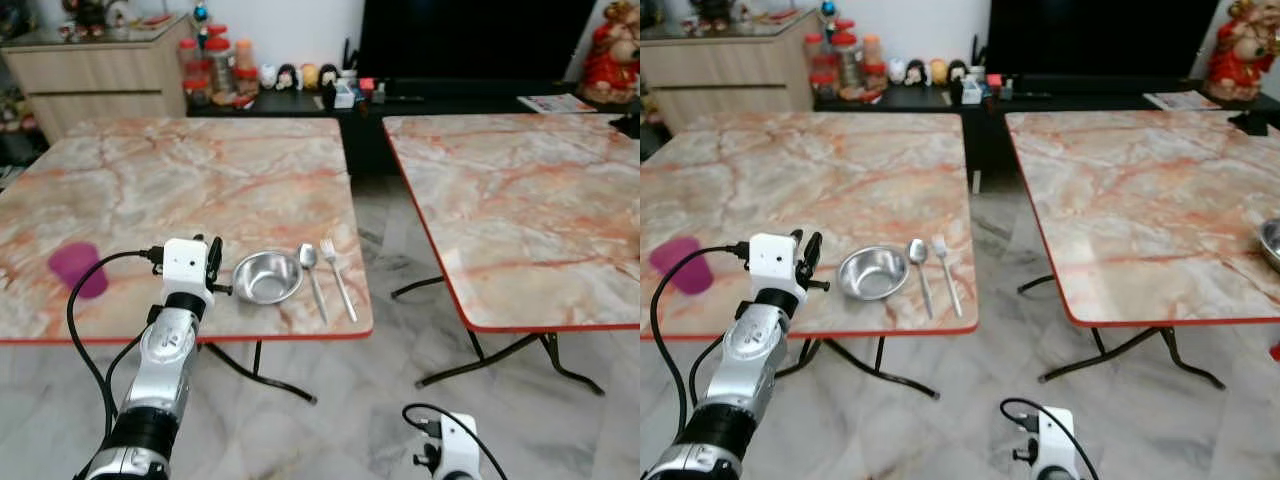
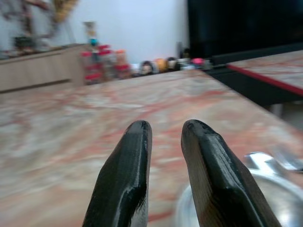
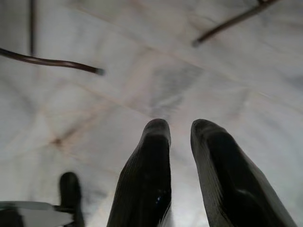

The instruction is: Setting the table

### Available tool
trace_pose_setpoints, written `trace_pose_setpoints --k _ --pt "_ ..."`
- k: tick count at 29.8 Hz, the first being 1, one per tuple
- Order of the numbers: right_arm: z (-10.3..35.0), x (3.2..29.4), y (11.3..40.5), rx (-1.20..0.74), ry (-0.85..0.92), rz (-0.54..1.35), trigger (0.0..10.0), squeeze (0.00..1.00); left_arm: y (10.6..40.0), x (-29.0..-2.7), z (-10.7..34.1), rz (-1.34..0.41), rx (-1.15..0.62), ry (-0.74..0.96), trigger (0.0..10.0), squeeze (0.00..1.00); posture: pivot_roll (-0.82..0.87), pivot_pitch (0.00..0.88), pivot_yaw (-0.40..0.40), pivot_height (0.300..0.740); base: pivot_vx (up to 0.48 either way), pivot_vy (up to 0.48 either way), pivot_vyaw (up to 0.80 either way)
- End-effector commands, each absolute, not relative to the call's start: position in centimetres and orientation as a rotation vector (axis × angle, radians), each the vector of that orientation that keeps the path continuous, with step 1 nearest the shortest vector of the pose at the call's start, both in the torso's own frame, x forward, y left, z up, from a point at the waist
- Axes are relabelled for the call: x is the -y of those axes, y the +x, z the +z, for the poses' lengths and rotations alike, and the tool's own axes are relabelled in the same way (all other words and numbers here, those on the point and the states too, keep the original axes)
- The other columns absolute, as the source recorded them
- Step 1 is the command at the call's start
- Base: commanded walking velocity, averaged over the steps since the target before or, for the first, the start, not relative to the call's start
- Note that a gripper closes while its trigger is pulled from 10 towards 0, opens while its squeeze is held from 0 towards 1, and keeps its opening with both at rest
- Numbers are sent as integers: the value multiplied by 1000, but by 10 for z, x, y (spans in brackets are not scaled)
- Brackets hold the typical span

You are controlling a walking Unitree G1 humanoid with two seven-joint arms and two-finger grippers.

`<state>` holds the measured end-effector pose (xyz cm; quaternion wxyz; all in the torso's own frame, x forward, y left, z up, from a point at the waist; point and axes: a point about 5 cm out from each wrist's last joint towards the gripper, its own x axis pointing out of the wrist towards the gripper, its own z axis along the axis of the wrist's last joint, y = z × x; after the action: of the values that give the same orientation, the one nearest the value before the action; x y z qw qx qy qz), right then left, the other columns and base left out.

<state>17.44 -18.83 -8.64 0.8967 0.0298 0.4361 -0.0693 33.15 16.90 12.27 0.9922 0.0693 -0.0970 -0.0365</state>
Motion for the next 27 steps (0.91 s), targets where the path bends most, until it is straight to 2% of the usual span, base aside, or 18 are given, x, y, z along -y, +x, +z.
trace_pose_setpoints --k 1,17,27 --pt "-85 185 179 -892 69 -136 10000 0 332 -173 124 -71 186 153 10000 0 56 0 -32 740 292 0 0" --pt "-85 183 179 -892 73 -135 10000 0 330 -172 121 -75 168 150 10000 0 57 0 -28 740 290 0 0" --pt "-86 183 177 -898 73 -134 10000 0 328 -186 120 -17 93 95 10000 0 57 0 -26 740 0 0 0"
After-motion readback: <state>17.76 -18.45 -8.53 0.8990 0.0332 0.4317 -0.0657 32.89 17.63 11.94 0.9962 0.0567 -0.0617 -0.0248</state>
